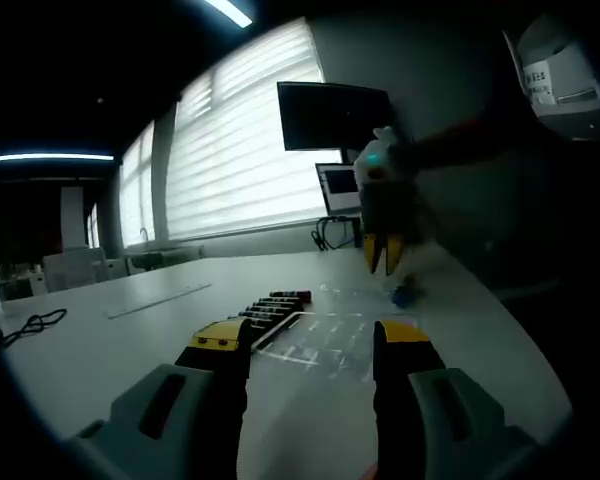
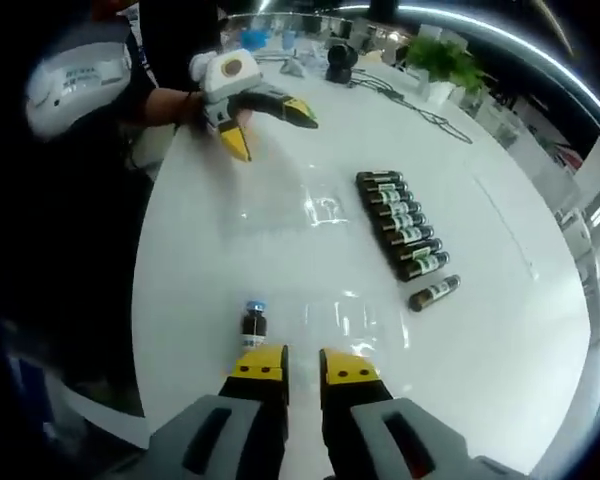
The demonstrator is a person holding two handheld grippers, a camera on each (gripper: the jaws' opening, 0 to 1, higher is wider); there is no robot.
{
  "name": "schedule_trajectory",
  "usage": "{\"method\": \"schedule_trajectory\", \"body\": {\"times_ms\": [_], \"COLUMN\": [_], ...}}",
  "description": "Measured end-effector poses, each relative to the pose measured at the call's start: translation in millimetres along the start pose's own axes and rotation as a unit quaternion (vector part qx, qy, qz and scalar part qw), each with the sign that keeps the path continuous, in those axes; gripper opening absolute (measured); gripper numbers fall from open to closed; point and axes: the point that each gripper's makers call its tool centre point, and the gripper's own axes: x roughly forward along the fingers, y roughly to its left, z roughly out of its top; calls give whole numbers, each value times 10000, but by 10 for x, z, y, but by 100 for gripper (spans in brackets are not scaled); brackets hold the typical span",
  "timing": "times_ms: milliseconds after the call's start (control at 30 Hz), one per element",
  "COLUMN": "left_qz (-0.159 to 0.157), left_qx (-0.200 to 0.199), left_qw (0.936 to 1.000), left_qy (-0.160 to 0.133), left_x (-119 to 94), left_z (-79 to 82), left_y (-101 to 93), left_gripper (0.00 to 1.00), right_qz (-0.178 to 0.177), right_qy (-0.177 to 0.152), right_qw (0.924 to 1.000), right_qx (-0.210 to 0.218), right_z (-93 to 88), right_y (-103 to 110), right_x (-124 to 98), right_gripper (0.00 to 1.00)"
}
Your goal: Grip medicine bottles put into box
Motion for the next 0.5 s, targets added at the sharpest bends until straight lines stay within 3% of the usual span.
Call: {"method": "schedule_trajectory", "body": {"times_ms": [100,267,500], "left_qz": [-2,-12,-10], "left_qx": [-1,11,11], "left_qw": [10000,10000,10000], "left_qy": [-1,3,1], "left_x": [0,3,3], "left_z": [1,-1,-1], "left_y": [-1,-6,-6], "left_gripper": [41,41,41], "right_qz": [3,-34,180], "right_qy": [270,389,688], "right_qw": [9995,9991,9970], "right_qx": [-189,-165,-302], "right_z": [-117,-160,-207], "right_y": [-16,-85,-92], "right_x": [-1,1,68], "right_gripper": [13,16,18]}}
